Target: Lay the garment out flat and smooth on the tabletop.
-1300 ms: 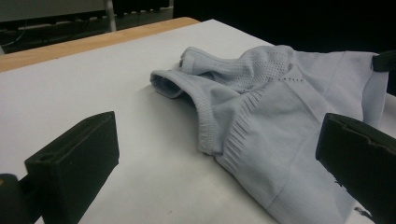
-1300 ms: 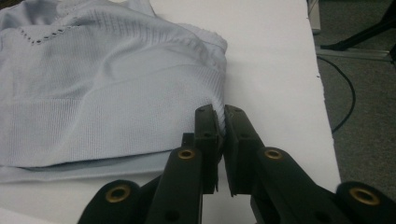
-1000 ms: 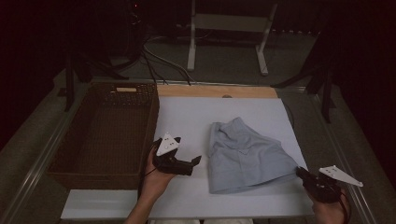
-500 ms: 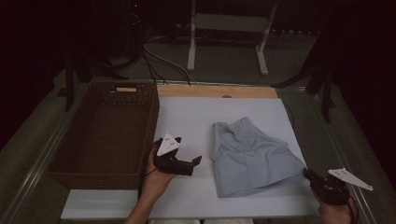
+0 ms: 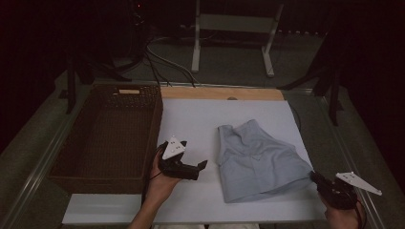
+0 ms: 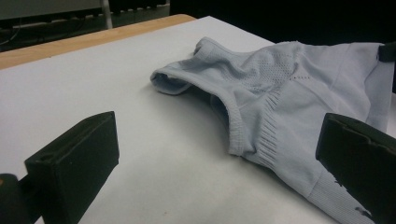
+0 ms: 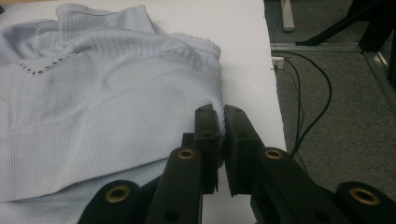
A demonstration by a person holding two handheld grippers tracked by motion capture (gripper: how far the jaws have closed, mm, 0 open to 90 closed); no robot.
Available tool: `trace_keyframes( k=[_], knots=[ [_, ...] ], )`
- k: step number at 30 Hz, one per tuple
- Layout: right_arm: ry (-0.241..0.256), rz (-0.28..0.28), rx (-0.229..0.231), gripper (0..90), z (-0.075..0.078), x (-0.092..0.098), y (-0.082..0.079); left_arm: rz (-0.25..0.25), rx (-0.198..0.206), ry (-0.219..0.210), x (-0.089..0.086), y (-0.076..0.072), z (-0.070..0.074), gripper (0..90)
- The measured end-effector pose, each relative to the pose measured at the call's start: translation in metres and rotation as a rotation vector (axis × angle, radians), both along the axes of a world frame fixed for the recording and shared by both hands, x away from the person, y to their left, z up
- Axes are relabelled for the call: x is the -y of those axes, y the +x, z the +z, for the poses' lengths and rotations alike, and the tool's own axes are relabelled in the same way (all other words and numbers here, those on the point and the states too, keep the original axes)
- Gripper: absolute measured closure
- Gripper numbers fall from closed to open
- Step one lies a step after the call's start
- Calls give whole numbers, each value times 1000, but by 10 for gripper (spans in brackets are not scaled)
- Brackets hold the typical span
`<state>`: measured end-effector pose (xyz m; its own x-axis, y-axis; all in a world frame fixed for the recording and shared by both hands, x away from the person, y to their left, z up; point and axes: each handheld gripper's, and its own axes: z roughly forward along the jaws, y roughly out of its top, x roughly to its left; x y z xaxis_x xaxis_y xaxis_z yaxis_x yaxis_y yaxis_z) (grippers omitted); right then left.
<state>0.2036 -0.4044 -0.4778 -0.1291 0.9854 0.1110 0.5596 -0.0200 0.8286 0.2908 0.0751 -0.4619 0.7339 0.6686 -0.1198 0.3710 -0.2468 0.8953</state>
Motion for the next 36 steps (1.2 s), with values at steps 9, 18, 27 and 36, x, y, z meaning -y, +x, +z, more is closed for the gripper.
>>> trace_keyframes(
  k=[9, 18, 27, 36],
  knots=[
    [-1, 23, 18, 849, 2, -7, 2, -1, -5, 4, 1, 0, -2, 11],
    [15, 66, 32, 850, 5, -21, 5, -3, -12, 8, 2, 1, -3, 12],
    [-5, 135, 49, 850, 11, -47, 15, 5, -5, 4, -2, 2, 0, 12],
    [-38, 221, 63, 851, 17, -76, 23, 15, -5, -1, -4, 3, 1, 12]
  ],
)
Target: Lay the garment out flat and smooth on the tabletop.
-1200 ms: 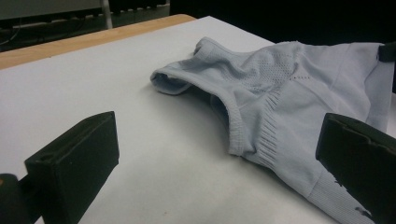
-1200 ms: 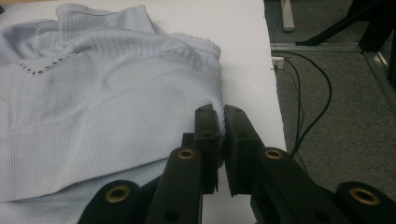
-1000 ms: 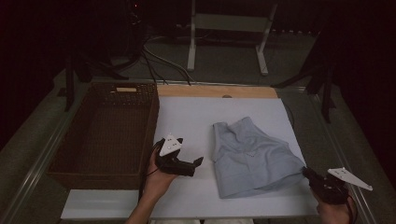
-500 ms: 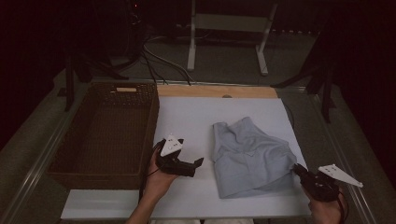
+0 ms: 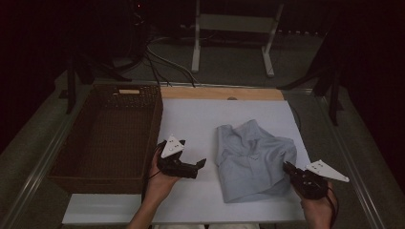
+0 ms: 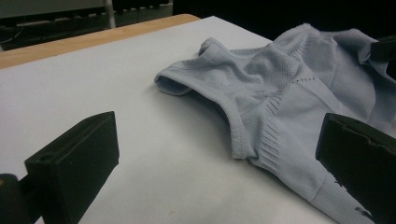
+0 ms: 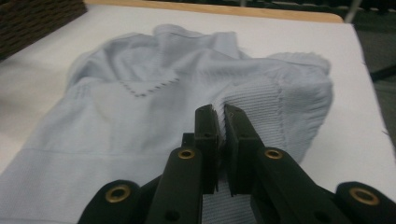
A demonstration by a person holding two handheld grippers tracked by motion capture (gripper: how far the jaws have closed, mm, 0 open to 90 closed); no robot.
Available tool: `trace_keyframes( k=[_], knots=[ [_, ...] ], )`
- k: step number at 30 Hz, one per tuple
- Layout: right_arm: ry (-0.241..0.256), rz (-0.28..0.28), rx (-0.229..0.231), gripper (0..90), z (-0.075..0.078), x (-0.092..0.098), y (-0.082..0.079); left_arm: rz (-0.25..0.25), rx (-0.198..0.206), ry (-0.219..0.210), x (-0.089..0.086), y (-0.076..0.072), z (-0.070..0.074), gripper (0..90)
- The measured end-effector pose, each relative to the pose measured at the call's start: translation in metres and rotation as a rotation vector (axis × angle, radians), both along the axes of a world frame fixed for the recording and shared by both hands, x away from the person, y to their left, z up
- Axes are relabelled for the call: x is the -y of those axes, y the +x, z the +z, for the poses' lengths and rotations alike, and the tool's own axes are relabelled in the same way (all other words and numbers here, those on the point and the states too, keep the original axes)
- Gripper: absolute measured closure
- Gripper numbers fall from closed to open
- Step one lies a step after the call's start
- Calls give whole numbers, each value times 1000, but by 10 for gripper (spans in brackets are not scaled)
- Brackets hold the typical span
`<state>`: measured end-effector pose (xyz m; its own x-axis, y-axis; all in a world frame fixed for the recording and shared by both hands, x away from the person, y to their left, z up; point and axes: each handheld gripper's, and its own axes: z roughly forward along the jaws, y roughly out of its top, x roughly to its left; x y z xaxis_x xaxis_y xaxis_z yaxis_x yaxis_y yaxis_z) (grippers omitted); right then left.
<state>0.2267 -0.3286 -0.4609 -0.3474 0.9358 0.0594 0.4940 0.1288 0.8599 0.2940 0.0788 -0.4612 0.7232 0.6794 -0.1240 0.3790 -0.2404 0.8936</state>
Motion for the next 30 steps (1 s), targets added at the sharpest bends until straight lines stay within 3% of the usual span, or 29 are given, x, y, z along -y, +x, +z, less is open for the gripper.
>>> trace_keyframes(
  k=[20, 30],
  knots=[
    [-50, 180, 16, 852, 3, -57, 8, -9, -8, -18, 5, 1, 3, 13],
    [-43, 222, 15, 852, 0, -73, 8, -31, -10, -36, 15, 3, 5, 13]
  ],
)
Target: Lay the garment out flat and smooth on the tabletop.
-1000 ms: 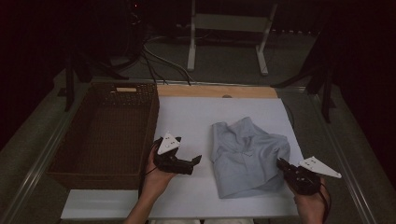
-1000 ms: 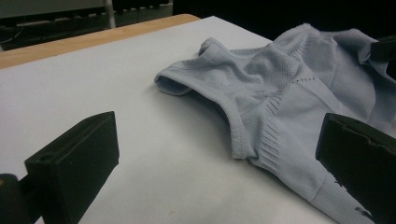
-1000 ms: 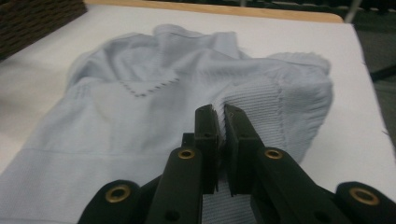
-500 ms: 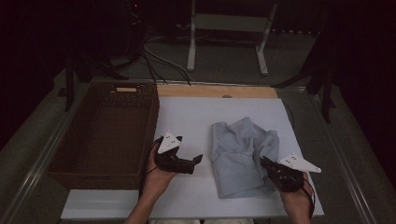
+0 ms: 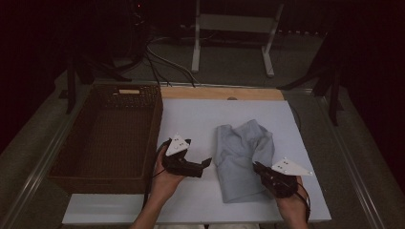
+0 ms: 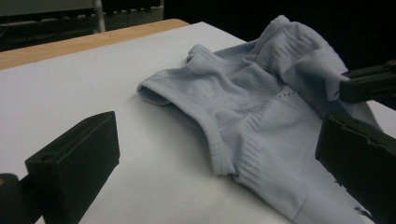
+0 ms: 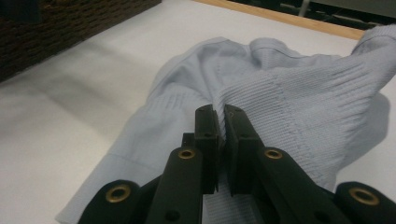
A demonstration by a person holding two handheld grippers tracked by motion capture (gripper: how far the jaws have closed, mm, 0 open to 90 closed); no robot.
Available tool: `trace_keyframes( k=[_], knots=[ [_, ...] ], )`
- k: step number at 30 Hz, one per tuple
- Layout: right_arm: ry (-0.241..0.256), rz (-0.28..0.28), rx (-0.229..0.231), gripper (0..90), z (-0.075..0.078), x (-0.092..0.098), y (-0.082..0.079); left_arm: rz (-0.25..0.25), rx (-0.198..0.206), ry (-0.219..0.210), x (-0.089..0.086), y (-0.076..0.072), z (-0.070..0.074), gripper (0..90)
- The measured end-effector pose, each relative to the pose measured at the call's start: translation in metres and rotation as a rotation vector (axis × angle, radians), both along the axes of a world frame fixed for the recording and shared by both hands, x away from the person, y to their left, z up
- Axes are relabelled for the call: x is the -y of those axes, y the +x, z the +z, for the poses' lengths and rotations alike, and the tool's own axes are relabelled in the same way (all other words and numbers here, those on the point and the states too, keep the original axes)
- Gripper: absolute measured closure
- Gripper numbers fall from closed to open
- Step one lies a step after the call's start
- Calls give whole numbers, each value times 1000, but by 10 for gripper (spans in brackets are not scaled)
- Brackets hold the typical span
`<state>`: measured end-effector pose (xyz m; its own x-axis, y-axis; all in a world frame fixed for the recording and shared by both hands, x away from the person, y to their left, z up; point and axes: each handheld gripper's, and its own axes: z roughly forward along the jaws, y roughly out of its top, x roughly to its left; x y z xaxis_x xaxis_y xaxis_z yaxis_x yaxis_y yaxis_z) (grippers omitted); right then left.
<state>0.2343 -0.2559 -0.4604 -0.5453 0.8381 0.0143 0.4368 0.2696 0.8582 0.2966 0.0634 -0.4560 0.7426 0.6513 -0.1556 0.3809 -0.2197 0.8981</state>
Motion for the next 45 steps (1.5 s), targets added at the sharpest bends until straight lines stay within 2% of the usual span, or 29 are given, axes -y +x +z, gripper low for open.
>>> trace_keyframes(
  k=[14, 34, 36, 45],
  knots=[
    [9, 56, -12, 852, -4, -18, -3, -39, 8, -24, 23, 6, 5, 13],
    [1, 116, -18, 853, -9, -36, -8, -102, 0, -15, 63, 16, 11, 15],
    [-2, 122, -21, 853, -9, -38, -8, -106, -4, -16, 67, 17, 13, 16],
    [-1, 155, -14, 853, -10, -48, -11, -110, -72, -3, 82, 23, 15, 21]
  ],
)
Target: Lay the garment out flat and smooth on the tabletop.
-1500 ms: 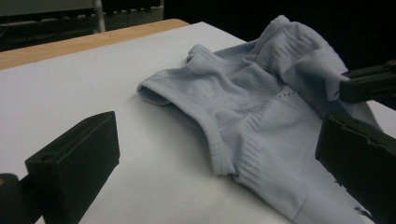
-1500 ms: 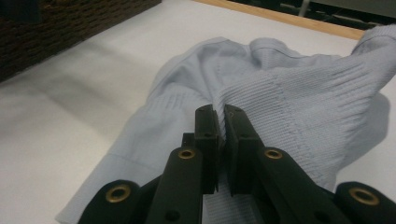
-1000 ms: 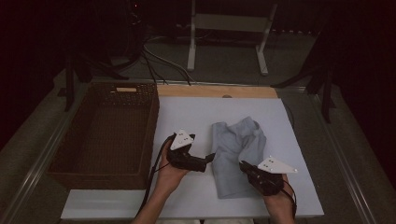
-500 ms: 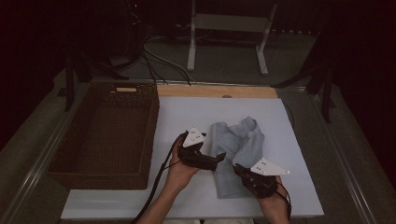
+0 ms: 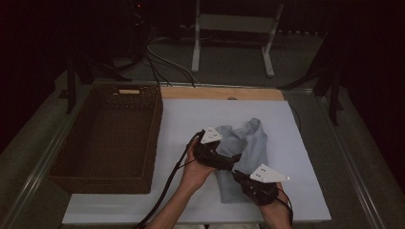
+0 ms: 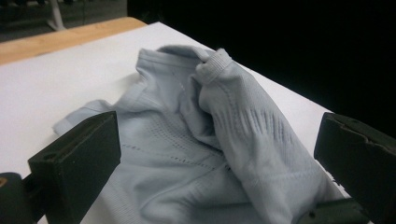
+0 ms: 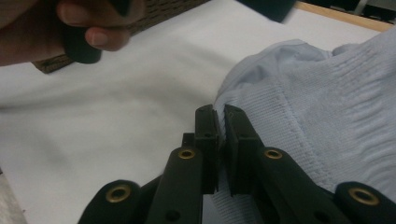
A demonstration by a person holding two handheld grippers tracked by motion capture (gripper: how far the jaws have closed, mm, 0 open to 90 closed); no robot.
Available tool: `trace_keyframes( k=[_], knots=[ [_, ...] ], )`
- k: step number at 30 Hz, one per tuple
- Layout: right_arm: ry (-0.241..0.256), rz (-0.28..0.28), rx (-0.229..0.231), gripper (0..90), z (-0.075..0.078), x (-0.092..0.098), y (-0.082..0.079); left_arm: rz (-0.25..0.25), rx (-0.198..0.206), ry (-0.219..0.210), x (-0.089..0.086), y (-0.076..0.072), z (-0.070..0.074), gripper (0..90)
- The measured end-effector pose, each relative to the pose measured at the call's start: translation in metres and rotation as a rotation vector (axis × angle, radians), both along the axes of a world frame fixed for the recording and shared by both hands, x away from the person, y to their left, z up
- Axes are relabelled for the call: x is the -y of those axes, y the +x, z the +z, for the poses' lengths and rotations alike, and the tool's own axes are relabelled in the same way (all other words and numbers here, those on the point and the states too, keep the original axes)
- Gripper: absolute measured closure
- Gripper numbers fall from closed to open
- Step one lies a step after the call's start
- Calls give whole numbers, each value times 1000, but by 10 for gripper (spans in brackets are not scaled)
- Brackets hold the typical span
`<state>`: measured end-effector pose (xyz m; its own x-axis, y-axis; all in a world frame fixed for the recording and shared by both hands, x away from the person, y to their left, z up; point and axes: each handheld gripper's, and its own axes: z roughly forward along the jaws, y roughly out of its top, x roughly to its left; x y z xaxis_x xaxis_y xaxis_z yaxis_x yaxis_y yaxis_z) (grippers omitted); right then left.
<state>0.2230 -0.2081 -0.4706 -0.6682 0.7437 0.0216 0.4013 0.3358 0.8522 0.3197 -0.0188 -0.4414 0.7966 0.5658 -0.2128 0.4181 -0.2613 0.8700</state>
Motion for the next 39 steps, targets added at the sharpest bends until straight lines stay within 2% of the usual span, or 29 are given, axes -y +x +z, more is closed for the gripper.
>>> trace_keyframes(
  k=[9, 11, 14, 19, 21, 22, 24, 25, 26, 28, 29, 30, 31, 32, 35, 39],
  knots=[
    [7, 34, 4, 853, -1, -10, -2, -30, -40, 0, 9, 1, 1, 27],
    [8, 47, 7, 853, -1, -13, -4, -25, -46, -4, 11, 0, 1, 149],
    [7, 55, 10, 852, -1, -15, -4, -29, -62, -6, 14, 0, 0, 154],
    [8, 70, 15, 853, -1, -18, -5, -40, -84, 18, 20, 0, -2, 170],
    [10, 82, 18, 852, -1, -19, -6, -53, -101, 25, 23, 1, -4, 257],
    [10, 82, 18, 852, -1, -19, -6, -65, -110, 18, 24, 1, -5, 257],
    [11, 83, 18, 852, -1, -19, -7, -92, -146, 9, 25, 3, -7, 324],
    [12, 83, 19, 852, -1, -19, -7, -101, -154, 12, 26, 4, -8, 424],
    [12, 83, 19, 852, -1, -19, -7, -115, -166, 11, 26, 5, -8, 424],
    [14, 81, 19, 851, -1, -18, -7, -119, -167, 27, 28, 4, -9, 567],
    [17, 76, 17, 835, -1, -16, -8, -123, -167, 28, 28, 4, -9, 724],
    [17, 76, 17, 835, -1, -16, -8, -118, -161, 39, 28, 4, -9, 724],
    [17, 76, 17, 835, -1, -16, -8, -118, -161, 39, 28, 4, -9, 776],
    [44, 78, 18, 741, -1, -13, -9, -111, -159, 48, 28, 4, -8, 820],
    [43, 79, 31, 624, 1, -13, -12, -98, -163, 49, 26, 5, -7, 830],
    [58, 82, 48, 532, 4, -9, -16, -84, -159, 54, 22, 6, -5, 832]
  ],
)
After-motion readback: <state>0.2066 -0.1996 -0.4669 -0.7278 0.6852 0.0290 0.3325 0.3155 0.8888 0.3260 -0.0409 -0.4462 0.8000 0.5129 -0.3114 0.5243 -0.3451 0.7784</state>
